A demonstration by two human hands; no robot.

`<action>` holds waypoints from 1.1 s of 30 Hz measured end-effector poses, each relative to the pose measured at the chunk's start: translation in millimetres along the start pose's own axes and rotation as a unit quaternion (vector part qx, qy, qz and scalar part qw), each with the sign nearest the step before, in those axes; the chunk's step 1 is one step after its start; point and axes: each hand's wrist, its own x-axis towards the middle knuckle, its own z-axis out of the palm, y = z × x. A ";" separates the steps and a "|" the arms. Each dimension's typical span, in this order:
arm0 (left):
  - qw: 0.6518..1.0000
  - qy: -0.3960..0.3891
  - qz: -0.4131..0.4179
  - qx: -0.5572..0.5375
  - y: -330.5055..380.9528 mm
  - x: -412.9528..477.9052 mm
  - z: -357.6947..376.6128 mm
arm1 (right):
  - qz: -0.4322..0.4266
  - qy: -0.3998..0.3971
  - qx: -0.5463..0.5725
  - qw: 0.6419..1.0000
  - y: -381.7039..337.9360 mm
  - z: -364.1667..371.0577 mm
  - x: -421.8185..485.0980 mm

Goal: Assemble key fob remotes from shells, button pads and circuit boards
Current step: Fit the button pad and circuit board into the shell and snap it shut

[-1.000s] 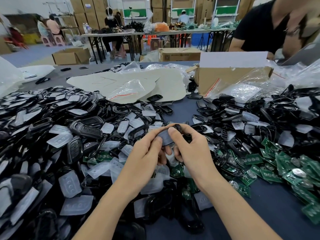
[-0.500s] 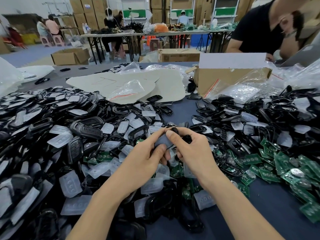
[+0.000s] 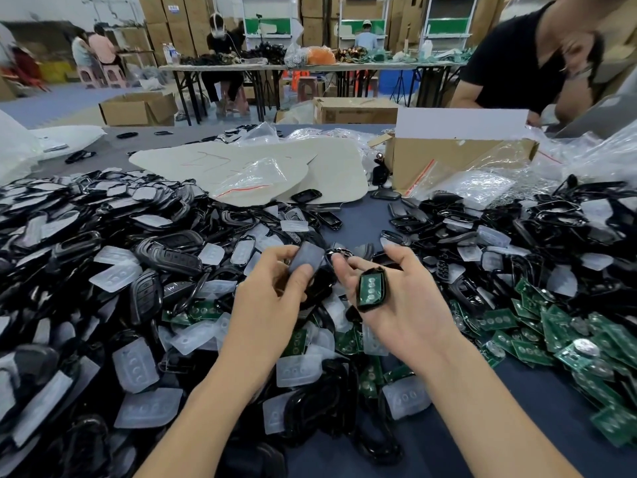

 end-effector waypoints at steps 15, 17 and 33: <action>0.989 0.026 -0.035 -0.141 4.4 -1.9 2.7 | -0.033 -0.035 -0.205 0.978 15.8 -1.3 -1.5; 0.990 0.024 -0.025 -0.138 5.4 -4.7 3.7 | -0.042 -0.019 -0.236 0.971 17.6 -1.7 -0.6; 0.998 0.047 0.024 -0.032 -3.0 -10.8 17.0 | -0.107 -0.009 -0.196 0.975 26.0 0.0 2.5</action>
